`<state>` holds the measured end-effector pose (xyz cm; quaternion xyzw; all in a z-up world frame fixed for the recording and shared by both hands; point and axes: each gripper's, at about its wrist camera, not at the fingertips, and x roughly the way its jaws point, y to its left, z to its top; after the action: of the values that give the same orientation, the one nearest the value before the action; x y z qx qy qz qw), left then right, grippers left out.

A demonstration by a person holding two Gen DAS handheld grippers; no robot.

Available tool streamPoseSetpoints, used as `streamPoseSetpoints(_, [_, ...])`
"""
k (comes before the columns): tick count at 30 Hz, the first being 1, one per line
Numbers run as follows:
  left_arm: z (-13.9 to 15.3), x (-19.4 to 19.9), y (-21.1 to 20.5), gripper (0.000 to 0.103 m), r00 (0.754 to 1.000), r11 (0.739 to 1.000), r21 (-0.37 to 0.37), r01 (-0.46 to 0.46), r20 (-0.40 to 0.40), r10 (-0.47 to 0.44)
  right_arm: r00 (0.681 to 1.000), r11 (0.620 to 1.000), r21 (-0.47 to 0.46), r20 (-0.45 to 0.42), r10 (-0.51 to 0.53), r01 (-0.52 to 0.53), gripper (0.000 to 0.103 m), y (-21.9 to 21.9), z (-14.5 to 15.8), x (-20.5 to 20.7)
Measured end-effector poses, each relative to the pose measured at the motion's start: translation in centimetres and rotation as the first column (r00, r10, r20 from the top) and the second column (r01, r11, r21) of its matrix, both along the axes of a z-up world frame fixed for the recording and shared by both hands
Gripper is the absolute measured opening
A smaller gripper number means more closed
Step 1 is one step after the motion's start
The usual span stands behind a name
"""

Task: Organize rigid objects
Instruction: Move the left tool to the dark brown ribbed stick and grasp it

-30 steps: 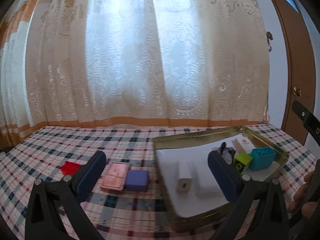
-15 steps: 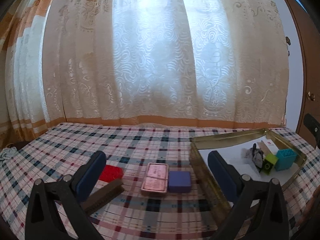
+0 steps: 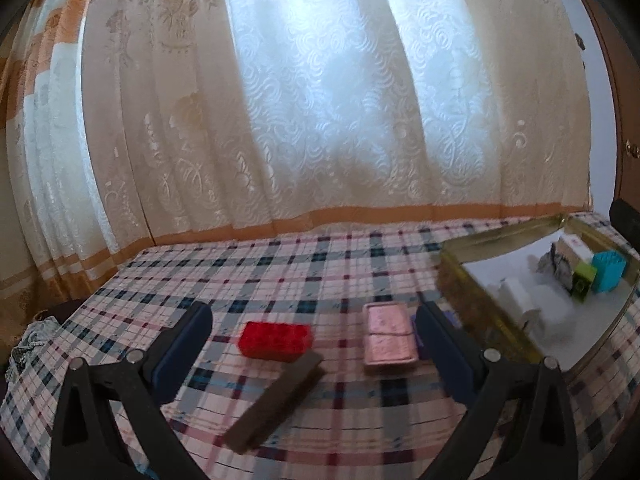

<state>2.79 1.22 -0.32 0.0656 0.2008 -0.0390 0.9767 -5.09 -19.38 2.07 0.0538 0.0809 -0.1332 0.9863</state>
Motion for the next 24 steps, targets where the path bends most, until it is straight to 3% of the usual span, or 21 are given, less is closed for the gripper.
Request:
streamPoseSetpoints(9, [-0.8,1.3,5.1,0.103,0.994,0.996,-0.089,-0.029,-0.107,0.02,0.992,0.996,-0.013,-0.088,0.091,-0.093,0.103,3.8,-0.6,1.6])
streamPoseSetpoints(16, [-2.0,2.4,5.1,0.103,0.977,0.999,-0.024,0.023,-0.21,-0.028,0.971,0.98,0.043,-0.135,0.2,-0.195,0.103,5.4,-1.2,2.4])
streamPoseSetpoints(24, [-3.6,4.2,6.5,0.095,0.94,0.997,-0.08,0.007,-0.341,-0.034,0.948,0.964,-0.003,-0.187,0.259,-0.264,0.102,7.5,-1.5,2.8])
